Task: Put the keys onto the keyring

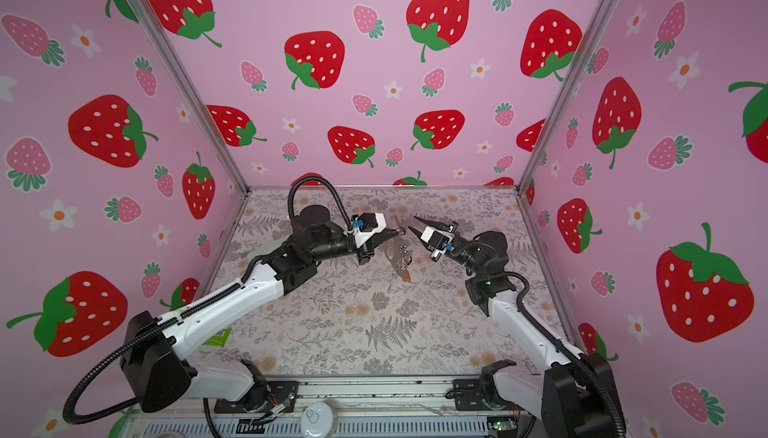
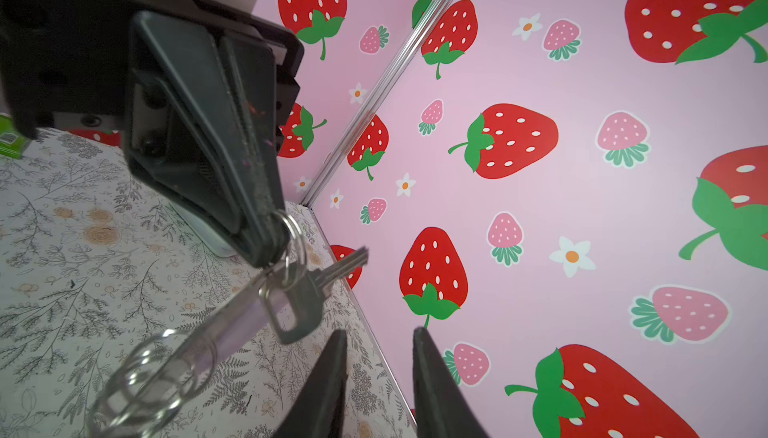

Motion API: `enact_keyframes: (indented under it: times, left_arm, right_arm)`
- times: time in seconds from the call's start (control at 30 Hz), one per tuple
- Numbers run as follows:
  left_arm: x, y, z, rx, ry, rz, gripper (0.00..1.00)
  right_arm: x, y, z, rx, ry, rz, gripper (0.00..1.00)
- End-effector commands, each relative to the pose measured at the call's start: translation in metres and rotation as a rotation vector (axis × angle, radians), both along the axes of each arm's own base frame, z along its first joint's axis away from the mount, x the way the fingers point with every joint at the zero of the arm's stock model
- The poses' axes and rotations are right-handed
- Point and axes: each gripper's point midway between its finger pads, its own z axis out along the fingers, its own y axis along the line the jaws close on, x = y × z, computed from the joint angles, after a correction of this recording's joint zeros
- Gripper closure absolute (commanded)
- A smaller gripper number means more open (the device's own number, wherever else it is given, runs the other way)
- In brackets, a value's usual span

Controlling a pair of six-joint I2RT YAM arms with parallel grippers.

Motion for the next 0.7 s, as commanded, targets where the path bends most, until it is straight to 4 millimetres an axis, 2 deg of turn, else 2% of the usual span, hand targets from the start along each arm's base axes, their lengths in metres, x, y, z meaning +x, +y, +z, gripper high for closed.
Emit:
enact_keyframes:
  times: [0.0, 0.13, 0.4, 0.67]
  left_arm:
    - [-0.013, -0.001, 0.035, -0.065, -0.027, -0.109, 1.0]
    - [-0.016, 0.0, 0.036, -0.074, -0.004, -0.149, 1.0]
    - [-0.021, -0.001, 0.035, -0.078, 0.029, -0.209, 1.0]
    - [-0.023, -0.002, 0.035, -0.083, 0.021, -0.223, 1.0]
  right_arm:
    - [-0.029, 0.002, 0.011, -0.008, 0.003, 0.182, 0.71]
    - [-0.043, 0.008, 0.013, -0.022, 0.067, 0.318, 0.72]
    - [-0.049, 0.014, 0.022, -0.025, 0.138, 0.427, 0.76]
    - [-0.049, 0.022, 0.015, -0.034, 0.209, 0.474, 0.8]
